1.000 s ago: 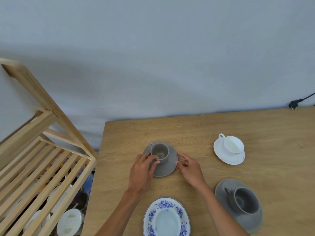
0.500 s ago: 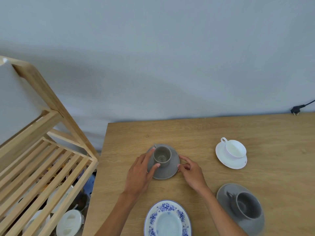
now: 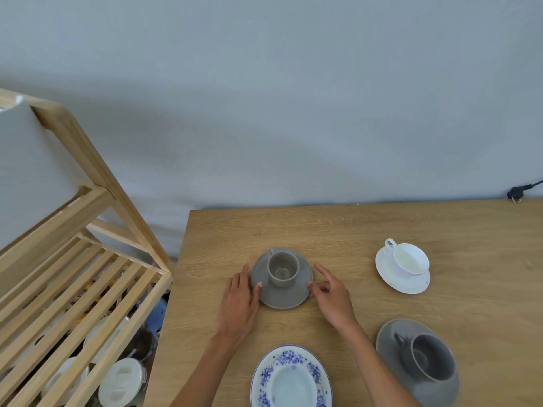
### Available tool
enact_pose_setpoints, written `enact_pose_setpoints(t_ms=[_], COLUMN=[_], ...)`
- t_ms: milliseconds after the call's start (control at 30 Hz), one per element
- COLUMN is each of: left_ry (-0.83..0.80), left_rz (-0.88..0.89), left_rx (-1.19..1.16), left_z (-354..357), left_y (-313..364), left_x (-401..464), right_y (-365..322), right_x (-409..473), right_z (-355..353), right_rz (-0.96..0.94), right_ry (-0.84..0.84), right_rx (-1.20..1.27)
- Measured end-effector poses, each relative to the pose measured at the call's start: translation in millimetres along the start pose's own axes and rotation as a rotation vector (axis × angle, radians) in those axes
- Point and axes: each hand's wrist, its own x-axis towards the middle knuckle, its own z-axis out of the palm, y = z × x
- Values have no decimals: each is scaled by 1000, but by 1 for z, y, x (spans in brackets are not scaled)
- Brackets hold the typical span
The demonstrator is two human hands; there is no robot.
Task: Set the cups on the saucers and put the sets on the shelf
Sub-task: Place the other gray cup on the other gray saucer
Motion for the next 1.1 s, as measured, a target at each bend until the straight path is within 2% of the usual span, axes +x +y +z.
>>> enact_pose_setpoints(t_ms=[233,567,800,1100], left_ry=[-41,-67,43,176], left_rz=[-7,-234,-304,-242], left_rx=[-33,-285,-499,-645], left_z=[9,2,-16,-69], left_y=[-4,13,19,45], left_x=[-3,4,-9,-28], right_y=[-1,-12,-18,-56], right_x=[3,-10,-27,-50], right_z=[1,12,8,-4], right_rz=[8,-6,-39,-153], right_ry=[0,40,44,-12], right_rx=[-40,-120,12,118])
